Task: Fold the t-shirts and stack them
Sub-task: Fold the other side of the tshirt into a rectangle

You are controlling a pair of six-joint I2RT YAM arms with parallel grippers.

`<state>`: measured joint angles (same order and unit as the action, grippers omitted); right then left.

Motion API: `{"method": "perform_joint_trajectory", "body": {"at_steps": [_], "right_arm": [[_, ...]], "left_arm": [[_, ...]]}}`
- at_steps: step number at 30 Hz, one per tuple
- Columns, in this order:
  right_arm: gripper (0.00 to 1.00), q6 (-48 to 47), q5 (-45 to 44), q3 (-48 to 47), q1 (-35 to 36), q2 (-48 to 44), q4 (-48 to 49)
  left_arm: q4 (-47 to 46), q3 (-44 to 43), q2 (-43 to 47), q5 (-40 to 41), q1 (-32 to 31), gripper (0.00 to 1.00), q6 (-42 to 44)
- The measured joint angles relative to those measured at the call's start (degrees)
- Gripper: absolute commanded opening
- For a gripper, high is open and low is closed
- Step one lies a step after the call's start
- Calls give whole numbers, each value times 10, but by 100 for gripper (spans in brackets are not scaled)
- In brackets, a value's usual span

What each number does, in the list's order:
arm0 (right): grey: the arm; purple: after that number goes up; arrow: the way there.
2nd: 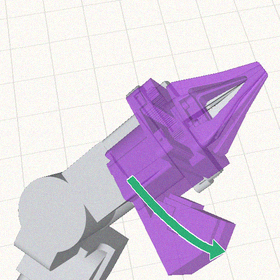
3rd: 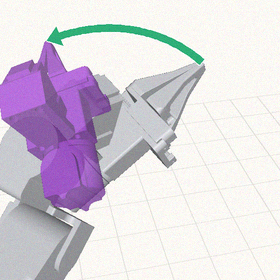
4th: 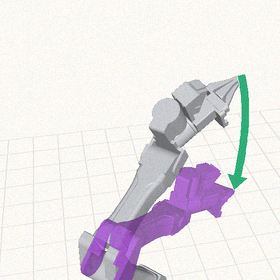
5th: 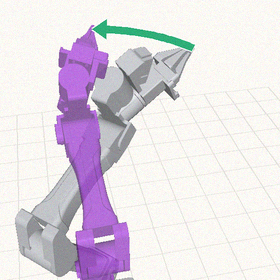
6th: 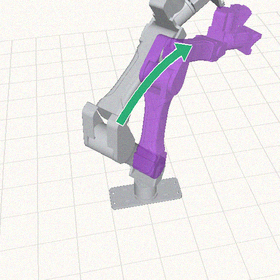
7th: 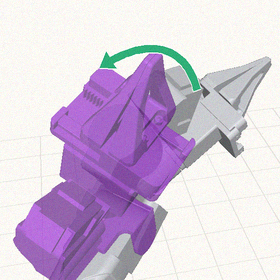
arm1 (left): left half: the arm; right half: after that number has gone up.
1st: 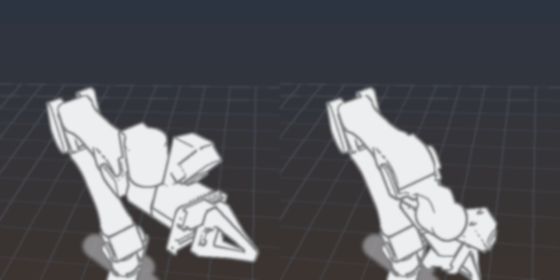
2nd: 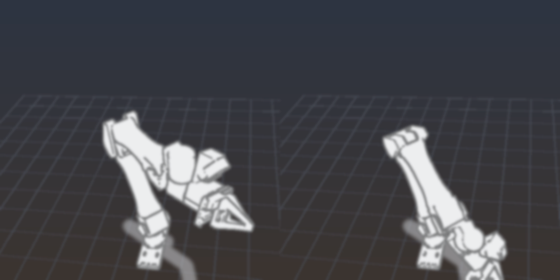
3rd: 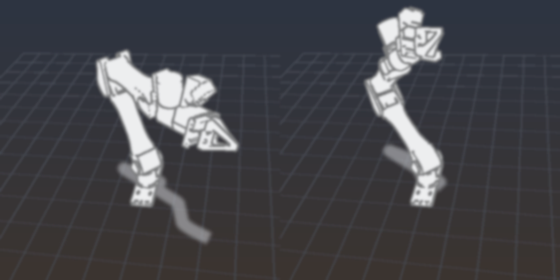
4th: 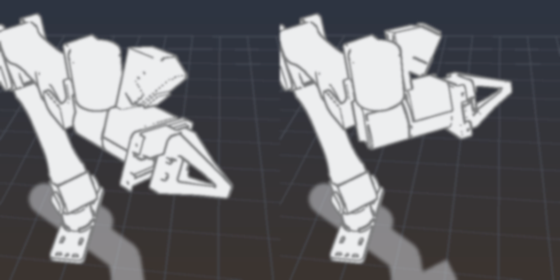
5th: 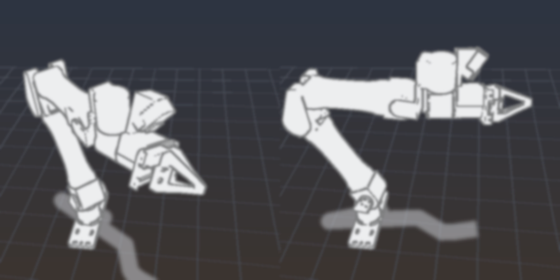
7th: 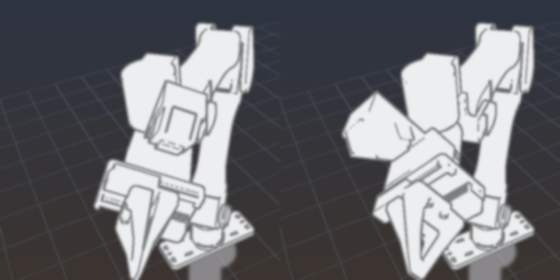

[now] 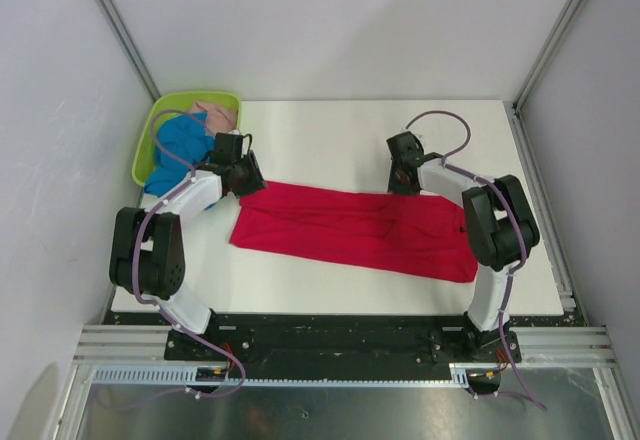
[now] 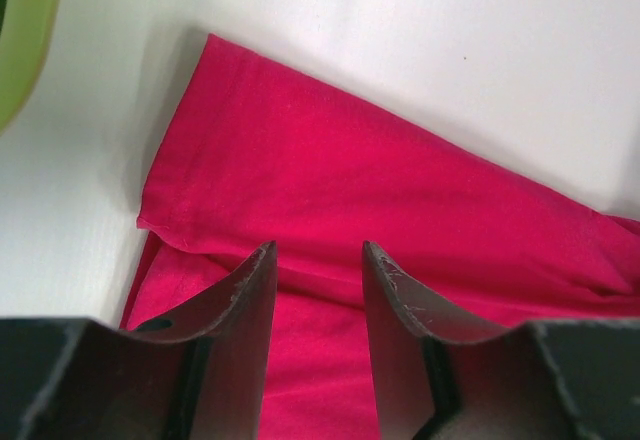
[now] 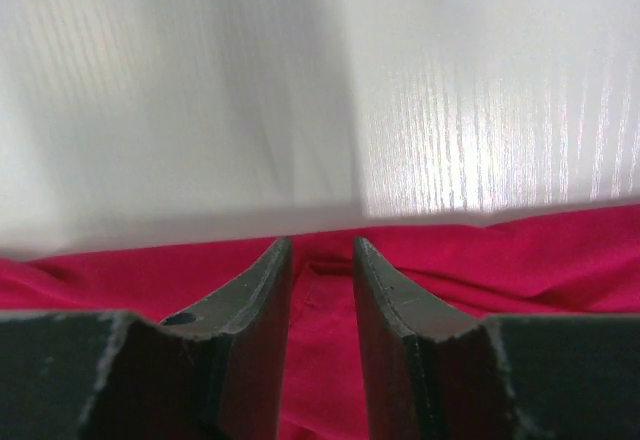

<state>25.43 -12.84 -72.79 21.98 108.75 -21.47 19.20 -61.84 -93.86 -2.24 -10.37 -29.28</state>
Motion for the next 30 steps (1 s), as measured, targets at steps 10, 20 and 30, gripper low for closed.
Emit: {"method": "perform_joint_trajectory", "body": {"at_steps": [10, 20, 30], "right_arm": [[28, 0, -37, -10, 22, 14, -29], [23, 0, -60, -10, 28, 14, -45], [2, 0, -64, -10, 30, 13, -49]], "left_arm": [[1, 0, 0, 0, 0, 43, 0], [2, 0, -3, 0, 0, 43, 0], [2, 0, -9, 0, -1, 43, 0]]}}
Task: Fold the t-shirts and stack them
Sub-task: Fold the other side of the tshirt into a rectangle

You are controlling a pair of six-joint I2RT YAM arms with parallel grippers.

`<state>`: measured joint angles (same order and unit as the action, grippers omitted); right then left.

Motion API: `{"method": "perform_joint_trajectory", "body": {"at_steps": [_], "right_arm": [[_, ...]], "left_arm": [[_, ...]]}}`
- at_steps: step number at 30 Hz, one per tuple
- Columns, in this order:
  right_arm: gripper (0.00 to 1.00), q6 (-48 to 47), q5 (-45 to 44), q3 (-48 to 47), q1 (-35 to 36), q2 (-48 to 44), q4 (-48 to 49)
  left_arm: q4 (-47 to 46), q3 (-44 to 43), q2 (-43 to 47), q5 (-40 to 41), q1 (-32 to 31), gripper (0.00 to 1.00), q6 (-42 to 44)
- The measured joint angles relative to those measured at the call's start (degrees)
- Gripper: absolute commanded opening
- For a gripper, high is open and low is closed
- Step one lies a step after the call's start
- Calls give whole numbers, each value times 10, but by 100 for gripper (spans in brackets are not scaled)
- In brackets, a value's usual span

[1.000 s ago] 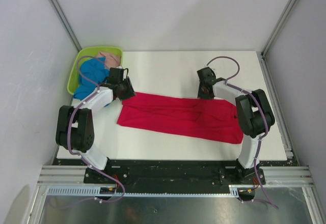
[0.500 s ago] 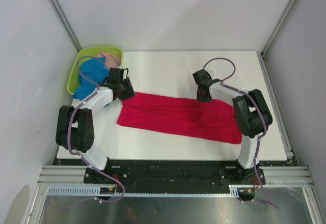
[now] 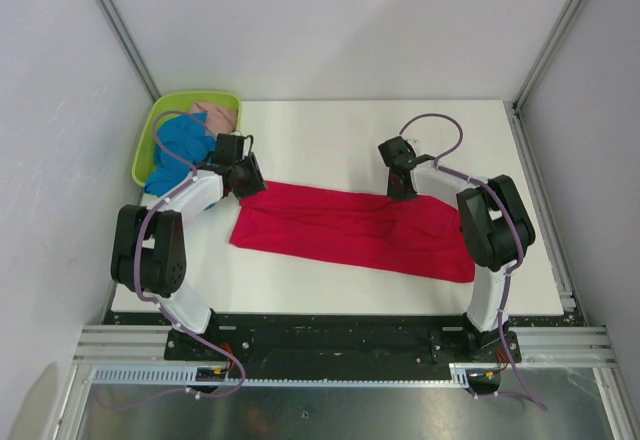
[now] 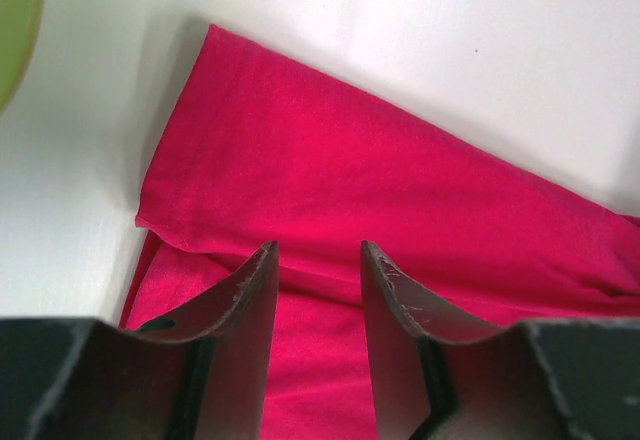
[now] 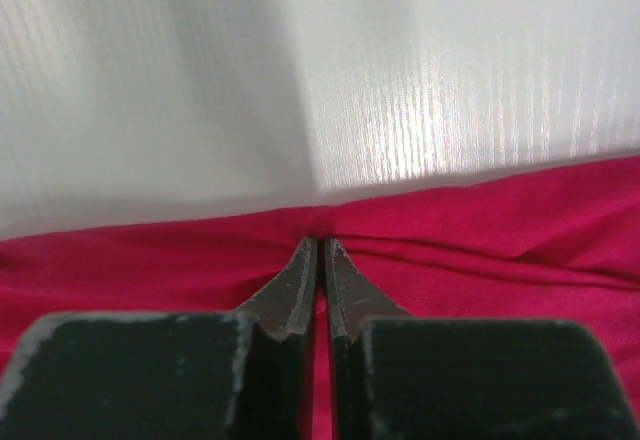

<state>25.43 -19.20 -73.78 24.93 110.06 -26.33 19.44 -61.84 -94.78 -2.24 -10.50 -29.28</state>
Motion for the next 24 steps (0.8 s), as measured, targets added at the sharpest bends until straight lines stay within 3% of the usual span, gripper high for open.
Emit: {"method": "perform_joint_trajectory", "body": {"at_steps": [11, 24], "right_arm": [[0, 11, 1, 0, 6, -26, -41], [0, 55, 3, 3, 68, -76, -103]], "left_arm": [[0, 0, 0, -1, 0, 43, 0], [0, 0, -17, -28, 0, 43, -2]]}}
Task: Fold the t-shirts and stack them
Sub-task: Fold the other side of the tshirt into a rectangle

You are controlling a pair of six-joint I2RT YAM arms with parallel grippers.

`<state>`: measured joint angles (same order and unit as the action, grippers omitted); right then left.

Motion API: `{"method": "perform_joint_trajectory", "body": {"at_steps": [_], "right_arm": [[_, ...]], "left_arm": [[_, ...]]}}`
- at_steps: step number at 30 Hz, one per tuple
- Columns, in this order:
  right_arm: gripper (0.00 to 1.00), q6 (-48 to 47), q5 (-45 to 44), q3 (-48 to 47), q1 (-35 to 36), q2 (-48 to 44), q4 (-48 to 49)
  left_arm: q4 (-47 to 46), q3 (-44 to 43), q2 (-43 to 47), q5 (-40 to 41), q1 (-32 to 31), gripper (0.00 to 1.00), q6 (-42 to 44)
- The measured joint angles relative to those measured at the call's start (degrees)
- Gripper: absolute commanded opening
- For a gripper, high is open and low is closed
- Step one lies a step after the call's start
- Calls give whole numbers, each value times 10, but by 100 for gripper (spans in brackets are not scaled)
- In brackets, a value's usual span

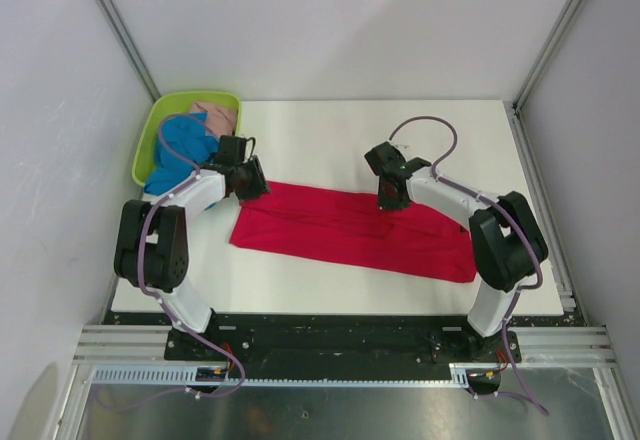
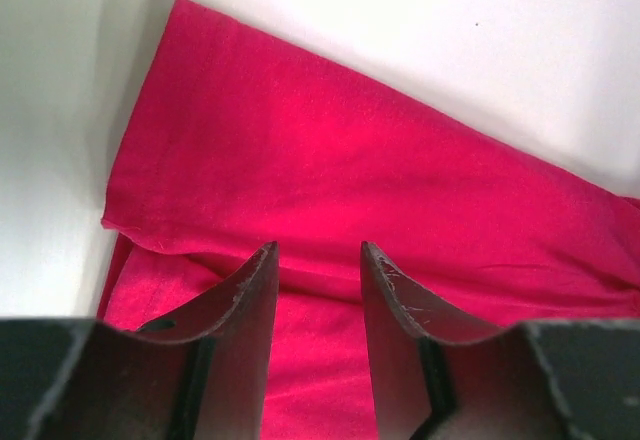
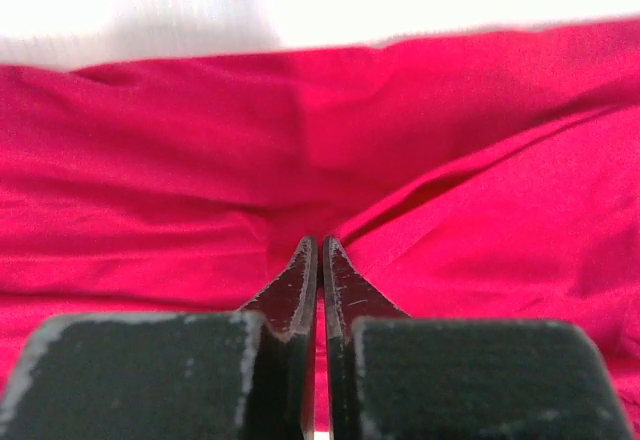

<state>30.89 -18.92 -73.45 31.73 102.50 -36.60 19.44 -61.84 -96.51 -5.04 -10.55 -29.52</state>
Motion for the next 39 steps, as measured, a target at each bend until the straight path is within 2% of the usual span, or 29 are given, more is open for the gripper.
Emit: {"method": "perform_joint_trajectory", "body": {"at_steps": [7, 9, 15, 17, 19, 23, 28, 32, 39], "right_arm": [[0, 32, 15, 50, 21, -34, -1], [3, 38, 21, 66, 26, -35, 1], [36, 47, 47, 103, 31, -35, 20], [44, 43, 48, 106, 32, -41, 25], [48, 38, 47, 108, 30, -56, 26], [49, 30, 44, 108, 11, -117, 26], [46, 20, 33, 108, -67, -180, 26], [45, 14, 32, 108, -131, -173, 34], [43, 3, 56, 108, -202, -104, 78]], "left_arm": [[0, 0, -12, -15, -6, 44, 0], [0, 0, -15, -18, -8, 44, 0], [0, 0, -23, -36, -21, 47, 0], [0, -2, -26, -45, -26, 47, 0], [0, -5, -29, -54, -31, 48, 1], [-1, -18, -33, -77, -52, 48, 2], [-8, -44, -41, -98, -103, 48, 6], [-21, -70, -59, -110, -157, 47, 6], [-48, -110, -115, -123, -253, 46, 5]]}}
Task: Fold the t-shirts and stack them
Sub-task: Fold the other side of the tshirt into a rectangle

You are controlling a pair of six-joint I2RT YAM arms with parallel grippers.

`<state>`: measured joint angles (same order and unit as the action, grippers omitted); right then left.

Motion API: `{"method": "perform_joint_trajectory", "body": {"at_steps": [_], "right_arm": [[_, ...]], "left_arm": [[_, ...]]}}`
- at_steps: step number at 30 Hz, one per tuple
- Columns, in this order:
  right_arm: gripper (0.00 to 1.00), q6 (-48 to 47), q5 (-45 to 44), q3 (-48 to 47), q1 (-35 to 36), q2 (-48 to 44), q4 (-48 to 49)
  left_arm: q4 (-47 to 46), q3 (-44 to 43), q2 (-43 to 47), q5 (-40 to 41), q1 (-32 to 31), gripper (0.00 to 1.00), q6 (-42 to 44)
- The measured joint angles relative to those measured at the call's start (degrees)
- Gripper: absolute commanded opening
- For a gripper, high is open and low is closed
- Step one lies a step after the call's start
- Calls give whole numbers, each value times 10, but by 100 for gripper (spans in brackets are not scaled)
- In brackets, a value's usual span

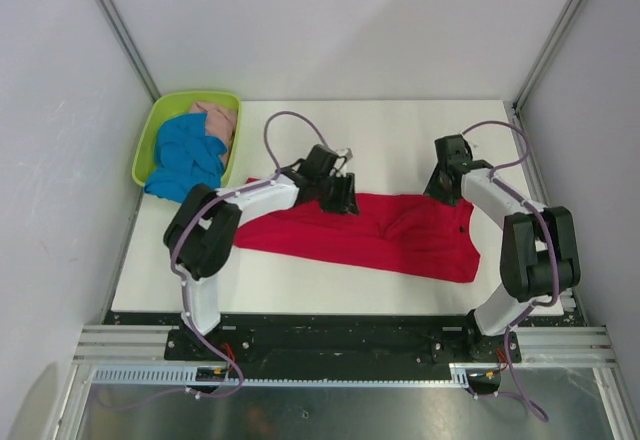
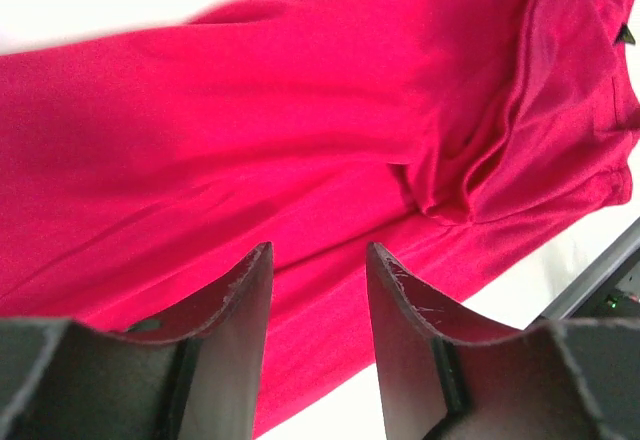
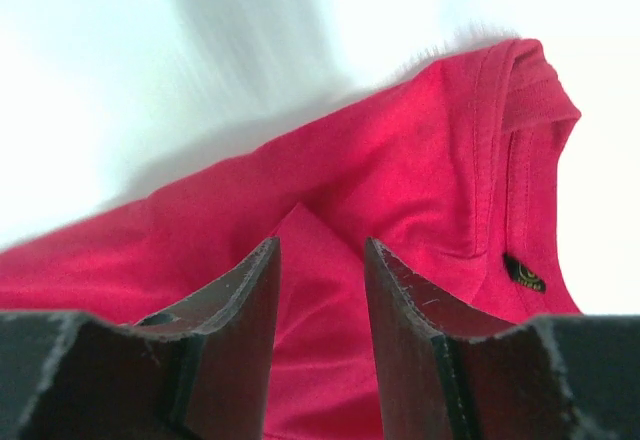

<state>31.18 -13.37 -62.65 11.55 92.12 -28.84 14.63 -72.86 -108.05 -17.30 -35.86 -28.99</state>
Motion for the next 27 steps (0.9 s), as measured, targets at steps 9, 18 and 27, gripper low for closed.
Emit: {"method": "perform_joint_trajectory", "body": {"at_steps": [9, 18, 27], "right_arm": [[43, -14, 25, 0, -17, 55, 37], [42, -24, 37, 0, -20, 86, 54], [40, -28, 39, 0, -20, 95, 62]], "left_arm": [[-14, -75, -84, -10, -80, 45, -7], [-22, -112, -119, -12, -112, 44, -11], [-22, -113, -127, -11, -118, 37, -16]]}}
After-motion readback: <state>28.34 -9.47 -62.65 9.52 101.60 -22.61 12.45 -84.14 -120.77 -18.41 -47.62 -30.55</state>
